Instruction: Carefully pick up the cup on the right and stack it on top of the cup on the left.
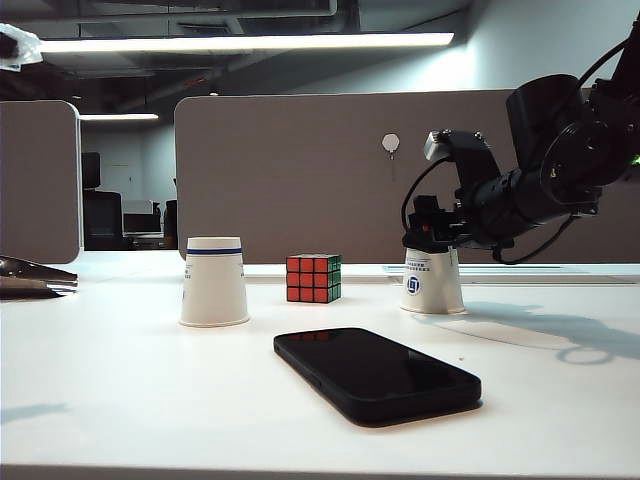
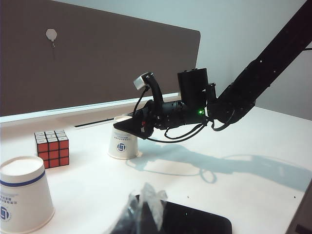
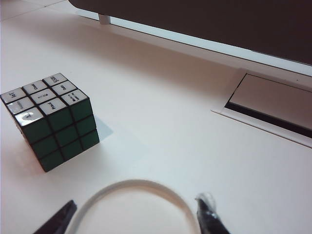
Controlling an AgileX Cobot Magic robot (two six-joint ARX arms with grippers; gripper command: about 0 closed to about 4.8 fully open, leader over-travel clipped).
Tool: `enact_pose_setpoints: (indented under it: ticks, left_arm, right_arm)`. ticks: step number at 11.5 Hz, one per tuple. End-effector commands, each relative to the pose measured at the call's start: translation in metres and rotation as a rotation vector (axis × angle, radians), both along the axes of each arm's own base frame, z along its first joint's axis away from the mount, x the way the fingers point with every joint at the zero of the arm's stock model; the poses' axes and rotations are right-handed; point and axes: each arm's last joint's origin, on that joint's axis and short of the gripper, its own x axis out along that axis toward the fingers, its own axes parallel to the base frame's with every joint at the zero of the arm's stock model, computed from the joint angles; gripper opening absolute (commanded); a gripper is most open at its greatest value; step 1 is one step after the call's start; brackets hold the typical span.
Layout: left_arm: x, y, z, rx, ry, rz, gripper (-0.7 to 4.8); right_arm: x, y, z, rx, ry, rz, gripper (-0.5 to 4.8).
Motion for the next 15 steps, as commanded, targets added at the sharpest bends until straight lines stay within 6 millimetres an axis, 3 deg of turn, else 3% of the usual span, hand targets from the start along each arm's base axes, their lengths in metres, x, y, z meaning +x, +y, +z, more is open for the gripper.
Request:
enact_pose_setpoints:
  ticks: [1, 3, 7, 10, 13, 15]
  left_arm:
    - [-0.001, 0.000, 0.003, -0.004, -0.024, -0.001, -0.04]
    - [-0.001, 0.000, 0.003, -0.004, -0.023, 0.000, -0.05]
    - [-0.001, 0.000, 0.003, -0.004, -0.024, 0.000, -0.05]
    - [-0.001, 0.000, 0.003, -0.002, -0.027, 0.001, -0.05]
    - [0.000, 0.000, 0.003, -0.006, -0.031, 0.019, -0.05]
    - [0.001, 0.001, 0.003, -0.014, -0.027, 0.061, -0.05]
  right_arm:
    - [0.000, 0.001, 0.005, 0.011, -0.026, 0.021, 3.05]
    - [0.000, 0.002, 0.008, 0.034, -0.045, 0.056, 3.05]
    - [0.000, 0.007, 0.030, 0.258, -0.141, 0.224, 3.05]
    - [-0.009, 0.058, 0.061, 0.321, -0.255, 0.483, 3.05]
    - [-0.013, 0.109, 0.081, 0.236, -0.235, 0.589, 3.06]
    - [-0.018, 0.125, 0.082, 0.195, -0.238, 0.585, 3.06]
